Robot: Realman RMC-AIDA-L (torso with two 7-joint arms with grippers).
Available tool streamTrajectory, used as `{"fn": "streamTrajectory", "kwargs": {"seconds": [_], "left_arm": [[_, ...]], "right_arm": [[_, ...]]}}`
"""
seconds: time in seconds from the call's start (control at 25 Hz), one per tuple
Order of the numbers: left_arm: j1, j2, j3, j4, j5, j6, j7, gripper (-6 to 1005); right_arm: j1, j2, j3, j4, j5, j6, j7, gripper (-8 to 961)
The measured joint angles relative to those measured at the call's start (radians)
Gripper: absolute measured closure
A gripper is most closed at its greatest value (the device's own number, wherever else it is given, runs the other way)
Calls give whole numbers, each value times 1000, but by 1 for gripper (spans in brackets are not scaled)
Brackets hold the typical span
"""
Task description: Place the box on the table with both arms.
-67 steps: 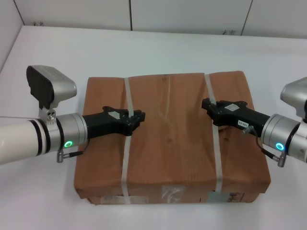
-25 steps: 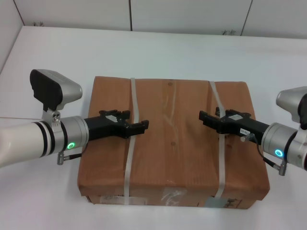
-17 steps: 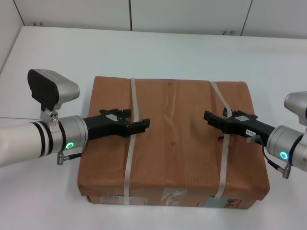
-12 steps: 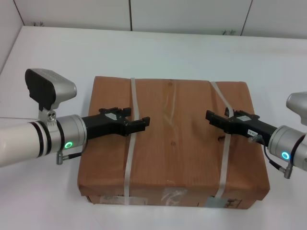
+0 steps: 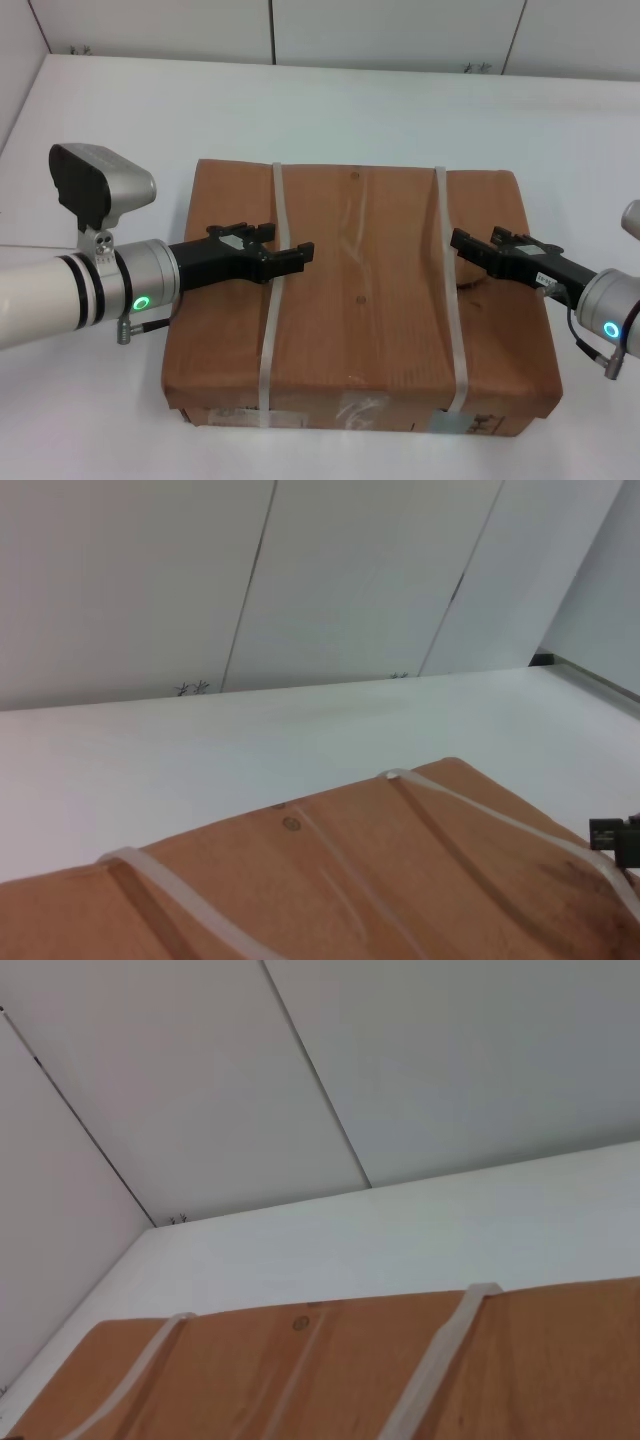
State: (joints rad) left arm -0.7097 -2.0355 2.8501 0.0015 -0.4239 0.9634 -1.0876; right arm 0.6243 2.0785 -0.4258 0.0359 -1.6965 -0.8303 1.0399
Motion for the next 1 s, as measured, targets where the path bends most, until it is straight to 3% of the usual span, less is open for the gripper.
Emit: {"fn": "streamTrajectory", "kwargs": {"seconds": [0.16, 0.32, 0.68, 0.84, 1.0], "left_arm": [[2, 0, 0, -1, -1, 13, 3, 258], [15, 3, 0, -12, -29, 103, 44, 258], [88, 6, 12, -161, -117, 578, 197, 258], [89, 28, 15, -191, -52, 772, 264, 258], [82, 56, 16, -194, 38, 882, 308, 258]], "right_arm": [[-10, 0, 2, -12, 0, -37, -4, 179], [-55, 0, 3, -67, 0, -195, -13, 179], [-95, -6, -39, -169, -50, -577, -187, 178], [-76, -7, -113, -249, -140, -711, -176, 178], [-42, -8, -173, -275, -177, -819, -168, 178]]}}
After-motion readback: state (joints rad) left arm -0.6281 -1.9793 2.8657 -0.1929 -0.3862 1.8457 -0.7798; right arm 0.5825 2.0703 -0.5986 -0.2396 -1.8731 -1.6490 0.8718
